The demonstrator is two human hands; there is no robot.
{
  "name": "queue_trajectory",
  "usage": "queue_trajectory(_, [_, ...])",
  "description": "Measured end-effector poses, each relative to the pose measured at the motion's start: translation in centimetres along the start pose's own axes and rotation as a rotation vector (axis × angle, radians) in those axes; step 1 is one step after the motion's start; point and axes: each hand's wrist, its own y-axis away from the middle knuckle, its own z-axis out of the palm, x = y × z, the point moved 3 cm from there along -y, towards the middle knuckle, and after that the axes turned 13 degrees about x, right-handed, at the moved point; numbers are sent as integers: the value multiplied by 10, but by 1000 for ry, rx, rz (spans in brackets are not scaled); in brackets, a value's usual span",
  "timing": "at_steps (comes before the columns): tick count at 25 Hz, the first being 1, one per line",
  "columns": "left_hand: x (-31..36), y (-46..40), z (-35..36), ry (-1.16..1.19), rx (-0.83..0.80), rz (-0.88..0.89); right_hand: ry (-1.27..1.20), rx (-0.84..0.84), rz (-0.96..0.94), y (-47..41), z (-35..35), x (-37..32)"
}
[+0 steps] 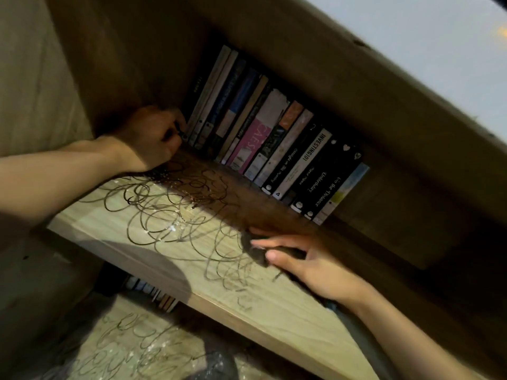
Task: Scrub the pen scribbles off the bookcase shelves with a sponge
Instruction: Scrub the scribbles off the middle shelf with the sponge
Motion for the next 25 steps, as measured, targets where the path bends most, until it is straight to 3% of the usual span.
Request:
queue_trajectory(3, [2,-1,1,-1,15,23,160,265,102,-10,-38,49])
queue_trajectory(5, [1,0,2,-27,1,44,197,355,199,-25,-39,59])
queue_trajectory(8, [2,3,0,-46,-29,42,194,246,141,-16,-10,26])
queue_trajectory(12, [5,4,-1,-66,-10,52,13,13,-22,48,4,-22])
queue_trajectory(15, [5,2,1,-76,-24,54,51,144,150,68,-37,20])
queue_trajectory(19, [14,5,-4,-106,-14,42,313,361,304,44,-41,48])
queue_trajectory(22, [36,9,-9,-87,6,75,429,401,207,45,2,-8])
queue_trajectory(25, [53,21,-16,4,42,95,202,287,12,95,23,-60])
